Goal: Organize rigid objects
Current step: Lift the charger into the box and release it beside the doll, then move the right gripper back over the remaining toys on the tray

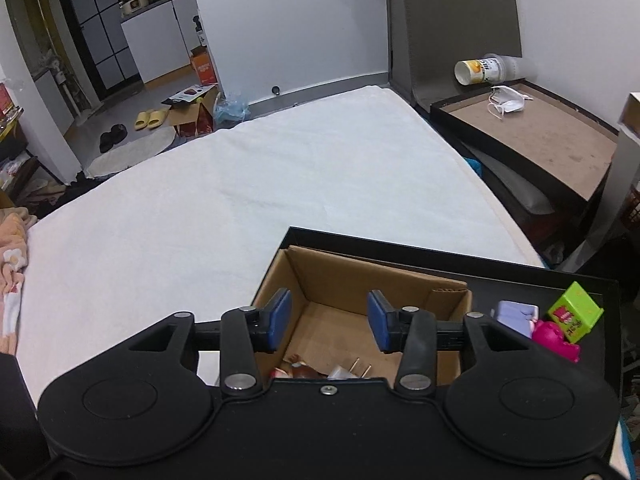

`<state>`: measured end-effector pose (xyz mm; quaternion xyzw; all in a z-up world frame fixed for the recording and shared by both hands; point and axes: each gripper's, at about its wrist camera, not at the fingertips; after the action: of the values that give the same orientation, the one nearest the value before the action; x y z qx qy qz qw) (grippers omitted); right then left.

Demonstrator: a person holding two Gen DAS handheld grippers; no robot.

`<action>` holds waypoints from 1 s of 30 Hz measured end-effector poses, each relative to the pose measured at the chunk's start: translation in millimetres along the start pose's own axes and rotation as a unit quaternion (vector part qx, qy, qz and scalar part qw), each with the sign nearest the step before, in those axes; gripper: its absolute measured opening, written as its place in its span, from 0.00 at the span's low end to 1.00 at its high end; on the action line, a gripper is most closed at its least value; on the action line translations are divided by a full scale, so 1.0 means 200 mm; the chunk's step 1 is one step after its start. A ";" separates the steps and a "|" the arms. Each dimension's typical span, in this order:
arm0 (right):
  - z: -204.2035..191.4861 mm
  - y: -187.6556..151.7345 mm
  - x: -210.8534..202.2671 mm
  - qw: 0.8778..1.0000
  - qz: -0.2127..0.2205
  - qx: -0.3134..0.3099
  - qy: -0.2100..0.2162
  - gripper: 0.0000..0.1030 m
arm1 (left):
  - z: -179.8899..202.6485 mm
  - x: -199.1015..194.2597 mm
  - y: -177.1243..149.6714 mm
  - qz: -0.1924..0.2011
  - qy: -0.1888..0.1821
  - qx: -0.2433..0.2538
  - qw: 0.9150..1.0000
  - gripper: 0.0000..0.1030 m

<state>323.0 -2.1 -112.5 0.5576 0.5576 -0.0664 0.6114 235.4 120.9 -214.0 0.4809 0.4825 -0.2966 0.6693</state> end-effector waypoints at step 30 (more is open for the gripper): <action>0.37 -0.18 -0.31 0.999 -0.022 0.021 -0.042 0.75 | 0.02 0.00 0.01 -0.002 0.009 0.005 1.000 0.15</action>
<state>320.0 -105.8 -104.9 0.5548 0.5419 -0.1153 0.6207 238.3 118.6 -212.6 0.4859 0.4883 -0.2964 0.6615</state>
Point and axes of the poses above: each gripper's, at about its wrist camera, not at the fingertips, and x roughly the way its jaws point, z to its right, y to its top, and after that the axes turned 9 degrees about y, right-handed
